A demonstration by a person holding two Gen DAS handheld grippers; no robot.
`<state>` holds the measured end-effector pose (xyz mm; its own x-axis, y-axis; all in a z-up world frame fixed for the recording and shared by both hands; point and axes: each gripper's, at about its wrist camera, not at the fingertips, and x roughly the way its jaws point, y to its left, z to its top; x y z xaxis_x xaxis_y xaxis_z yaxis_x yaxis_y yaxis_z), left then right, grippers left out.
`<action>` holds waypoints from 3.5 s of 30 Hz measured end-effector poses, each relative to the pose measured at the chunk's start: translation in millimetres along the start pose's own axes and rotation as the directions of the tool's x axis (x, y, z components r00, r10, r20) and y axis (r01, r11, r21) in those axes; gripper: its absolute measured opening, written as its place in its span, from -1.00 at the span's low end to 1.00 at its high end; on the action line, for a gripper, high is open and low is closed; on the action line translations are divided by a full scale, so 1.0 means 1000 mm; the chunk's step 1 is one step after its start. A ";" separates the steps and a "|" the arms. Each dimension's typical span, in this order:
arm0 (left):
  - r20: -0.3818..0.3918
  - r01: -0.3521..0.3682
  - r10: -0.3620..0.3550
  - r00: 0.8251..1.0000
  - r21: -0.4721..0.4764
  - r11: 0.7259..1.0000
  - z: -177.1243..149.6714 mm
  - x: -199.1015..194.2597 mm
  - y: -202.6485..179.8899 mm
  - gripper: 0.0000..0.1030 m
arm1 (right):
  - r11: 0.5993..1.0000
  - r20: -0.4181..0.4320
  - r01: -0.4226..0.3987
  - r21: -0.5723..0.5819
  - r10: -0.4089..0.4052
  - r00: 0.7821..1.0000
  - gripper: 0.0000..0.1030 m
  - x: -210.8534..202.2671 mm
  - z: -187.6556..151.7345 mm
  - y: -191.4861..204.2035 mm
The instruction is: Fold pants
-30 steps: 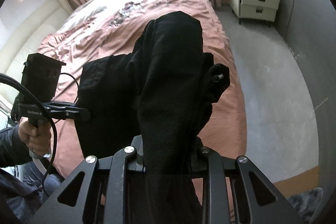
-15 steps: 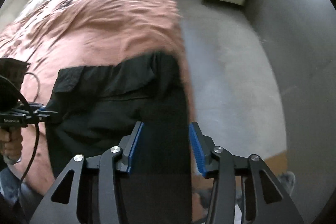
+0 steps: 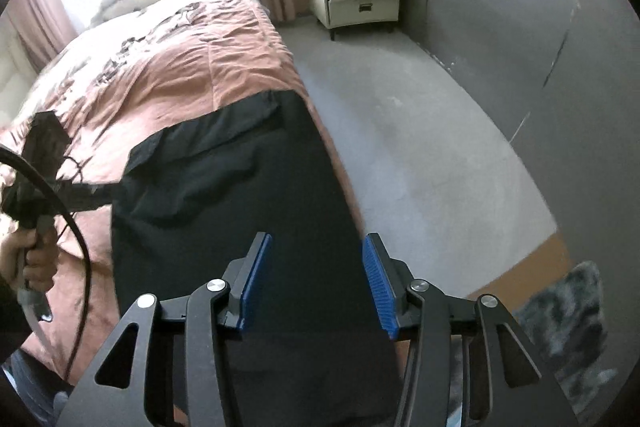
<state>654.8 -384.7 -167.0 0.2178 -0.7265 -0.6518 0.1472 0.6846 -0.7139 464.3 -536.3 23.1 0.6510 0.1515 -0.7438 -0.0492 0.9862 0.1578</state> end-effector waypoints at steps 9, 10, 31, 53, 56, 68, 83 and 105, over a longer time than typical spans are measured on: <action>0.032 -0.042 0.039 0.999 0.077 0.996 0.029 0.019 -0.005 -0.40 | 0.997 0.045 -0.072 0.013 0.071 0.996 -0.13 0.007 -0.050 0.012; 0.032 -0.055 0.052 0.998 0.104 0.993 0.033 0.021 -0.007 -0.40 | 0.996 0.043 -0.089 0.020 0.088 0.995 -0.13 0.008 -0.056 0.012; 0.044 -0.158 0.152 0.987 0.234 0.959 -0.003 -0.039 -0.036 -0.29 | 0.999 0.004 -0.009 0.040 0.009 1.000 -0.17 -0.071 -0.135 -0.011; 0.193 -0.258 0.190 0.963 0.439 0.861 -0.082 -0.185 -0.112 0.99 | 0.990 0.111 0.130 0.058 -0.136 0.984 1.00 -0.205 -0.144 0.083; 0.213 -0.271 0.191 0.958 0.463 0.844 -0.096 -0.209 -0.117 0.99 | 0.991 0.127 0.128 0.049 -0.133 0.983 1.00 -0.217 -0.149 0.096; 0.275 -0.281 0.156 0.949 0.509 0.814 -0.144 -0.294 -0.119 0.99 | 0.990 0.174 0.135 0.034 -0.139 0.975 1.00 -0.255 -0.175 0.148; 0.368 -0.309 0.117 0.923 0.522 0.795 -0.218 -0.411 -0.105 0.99 | 0.994 0.225 0.111 0.000 -0.108 0.968 1.00 -0.284 -0.205 0.209; 0.511 -0.393 0.125 0.850 0.460 0.796 -0.331 -0.480 -0.082 0.99 | 0.996 0.334 0.081 -0.039 -0.064 0.940 1.00 -0.306 -0.275 0.264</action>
<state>219.0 -111.5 119.4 0.6970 -0.5018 -0.5122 0.4750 0.8582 -0.1944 43.5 -304.3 114.2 0.8683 0.0577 -0.4927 -0.0256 0.9971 0.0718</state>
